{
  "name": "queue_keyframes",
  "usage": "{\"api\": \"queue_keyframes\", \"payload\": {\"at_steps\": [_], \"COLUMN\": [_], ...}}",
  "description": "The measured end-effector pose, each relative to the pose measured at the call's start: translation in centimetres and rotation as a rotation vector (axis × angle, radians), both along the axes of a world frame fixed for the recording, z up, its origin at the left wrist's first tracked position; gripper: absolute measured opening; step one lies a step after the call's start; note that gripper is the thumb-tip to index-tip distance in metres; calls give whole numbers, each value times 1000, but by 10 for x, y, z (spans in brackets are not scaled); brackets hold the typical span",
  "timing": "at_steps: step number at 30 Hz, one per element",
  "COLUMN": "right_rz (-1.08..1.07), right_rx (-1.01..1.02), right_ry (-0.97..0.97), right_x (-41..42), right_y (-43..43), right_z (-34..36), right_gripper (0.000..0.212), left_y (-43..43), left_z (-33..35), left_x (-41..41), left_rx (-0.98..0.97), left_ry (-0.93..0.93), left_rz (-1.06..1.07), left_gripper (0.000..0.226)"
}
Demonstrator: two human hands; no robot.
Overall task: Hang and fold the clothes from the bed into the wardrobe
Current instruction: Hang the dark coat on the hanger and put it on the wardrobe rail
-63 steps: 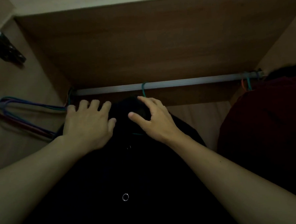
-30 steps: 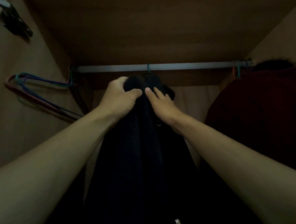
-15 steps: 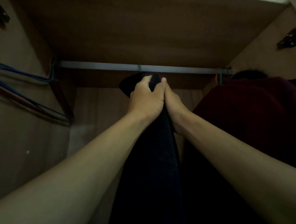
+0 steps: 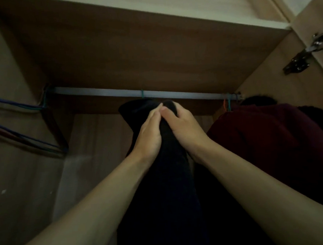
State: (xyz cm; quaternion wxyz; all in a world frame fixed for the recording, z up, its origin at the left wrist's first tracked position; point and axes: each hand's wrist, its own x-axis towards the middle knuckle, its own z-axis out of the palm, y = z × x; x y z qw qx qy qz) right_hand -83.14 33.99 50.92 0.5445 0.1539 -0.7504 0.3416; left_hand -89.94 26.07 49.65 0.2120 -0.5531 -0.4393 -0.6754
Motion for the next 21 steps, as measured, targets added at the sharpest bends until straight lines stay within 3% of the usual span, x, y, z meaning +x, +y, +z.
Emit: {"api": "queue_keyframes", "payload": {"at_steps": [6, 11, 17, 18, 21], "right_rz": [-443, -710, -853, -846, -815], "right_rx": [268, 380, 368, 349, 336], "right_ry": [32, 73, -28, -14, 47], "right_x": [14, 17, 10, 10, 9], "right_y": [-5, -25, -30, -28, -18], "right_z": [0, 7, 10, 8, 2], "right_gripper": [42, 28, 34, 34, 38], "left_y": [-2, -3, 8, 12, 25], "left_z": [-4, 6, 20, 19, 16], "left_x": [-24, -34, -31, -29, -27], "left_rx": [-19, -24, -93, -113, -113], "left_ry": [102, 68, -37, -49, -59], "left_rz": [64, 48, 49, 48, 61], "left_gripper": [39, 30, 98, 102, 87]}}
